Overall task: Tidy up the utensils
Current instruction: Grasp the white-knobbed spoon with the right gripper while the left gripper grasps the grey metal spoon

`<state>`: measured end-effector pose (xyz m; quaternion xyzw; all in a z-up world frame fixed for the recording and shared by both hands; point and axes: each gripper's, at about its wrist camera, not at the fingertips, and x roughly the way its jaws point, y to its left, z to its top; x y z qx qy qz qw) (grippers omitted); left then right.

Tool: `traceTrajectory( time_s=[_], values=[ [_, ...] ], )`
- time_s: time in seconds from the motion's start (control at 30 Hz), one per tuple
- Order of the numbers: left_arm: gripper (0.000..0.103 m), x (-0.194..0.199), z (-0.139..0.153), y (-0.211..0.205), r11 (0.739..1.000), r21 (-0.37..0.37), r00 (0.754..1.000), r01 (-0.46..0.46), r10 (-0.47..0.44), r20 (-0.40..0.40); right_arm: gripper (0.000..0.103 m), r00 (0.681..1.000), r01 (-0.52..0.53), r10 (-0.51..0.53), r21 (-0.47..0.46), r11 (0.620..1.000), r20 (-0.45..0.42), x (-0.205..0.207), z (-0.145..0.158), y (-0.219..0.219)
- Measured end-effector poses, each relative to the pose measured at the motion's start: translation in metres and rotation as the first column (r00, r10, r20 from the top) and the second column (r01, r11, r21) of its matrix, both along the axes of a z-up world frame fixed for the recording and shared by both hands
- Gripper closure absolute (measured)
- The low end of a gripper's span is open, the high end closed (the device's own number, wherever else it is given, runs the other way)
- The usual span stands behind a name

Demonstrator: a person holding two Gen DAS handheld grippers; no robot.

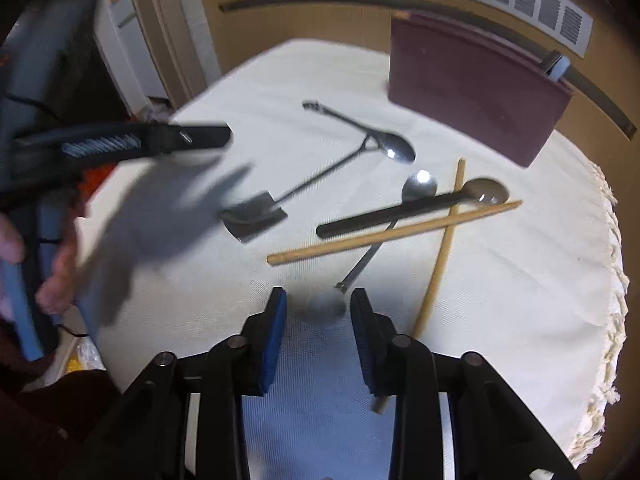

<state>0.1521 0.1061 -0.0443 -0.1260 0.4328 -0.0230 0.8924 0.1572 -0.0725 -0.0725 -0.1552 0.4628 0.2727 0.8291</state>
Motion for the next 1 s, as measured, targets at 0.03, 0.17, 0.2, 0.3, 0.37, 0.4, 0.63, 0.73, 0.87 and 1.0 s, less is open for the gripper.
traceTrajectory(
  time_s=[0.03,0.17,0.2,0.3,0.37,0.4,0.63,0.73,0.87,1.0],
  values=[
    [0.070,-0.001,0.000,-0.001,1.000,0.002,1.000,0.006,-0.006,0.000,0.083,1.000,0.003,-0.003,-0.018,1.000,0.003,0.000,-0.001,0.001],
    [0.070,0.000,-0.003,-0.005,0.999,-0.005,0.999,0.045,-0.045,-0.016,0.083,0.996,0.003,-0.005,0.018,1.000,0.086,-0.004,0.024,-0.015],
    [0.070,0.003,-0.004,-0.007,0.998,-0.006,0.998,0.057,-0.057,-0.021,0.083,0.993,0.013,-0.016,0.023,1.000,0.116,-0.003,0.033,-0.021],
    [0.070,0.013,-0.005,-0.014,0.996,0.008,0.995,0.091,-0.090,-0.029,0.084,0.974,0.073,-0.086,0.069,0.995,0.209,0.005,0.072,-0.047],
    [0.070,0.022,-0.005,-0.018,0.993,-0.002,0.993,0.116,-0.116,-0.037,0.084,0.959,0.133,-0.160,0.128,0.983,0.234,0.018,0.098,-0.070],
    [0.070,0.026,-0.005,-0.020,0.992,-0.015,0.991,0.126,-0.127,-0.041,0.084,0.954,0.157,-0.191,0.157,0.975,0.230,0.027,0.107,-0.080],
    [0.070,0.055,-0.002,-0.063,0.945,-0.036,0.944,0.326,-0.327,-0.051,0.084,0.925,0.253,-0.308,0.245,0.936,0.224,0.059,0.132,-0.119],
    [0.070,0.077,-0.002,-0.093,0.904,-0.042,0.901,0.425,-0.427,-0.075,0.084,0.918,0.281,-0.337,0.254,0.925,0.210,0.067,0.130,-0.137],
    [0.070,0.106,-0.004,-0.129,0.876,0.030,0.874,0.481,-0.476,-0.096,0.084,0.908,0.314,-0.371,0.269,0.911,0.196,0.068,0.124,-0.159],
    [0.070,0.135,-0.012,-0.152,0.854,0.037,0.849,0.519,-0.511,-0.137,0.084,0.902,0.332,-0.388,0.271,0.904,0.189,0.070,0.117,-0.171]
  ],
)
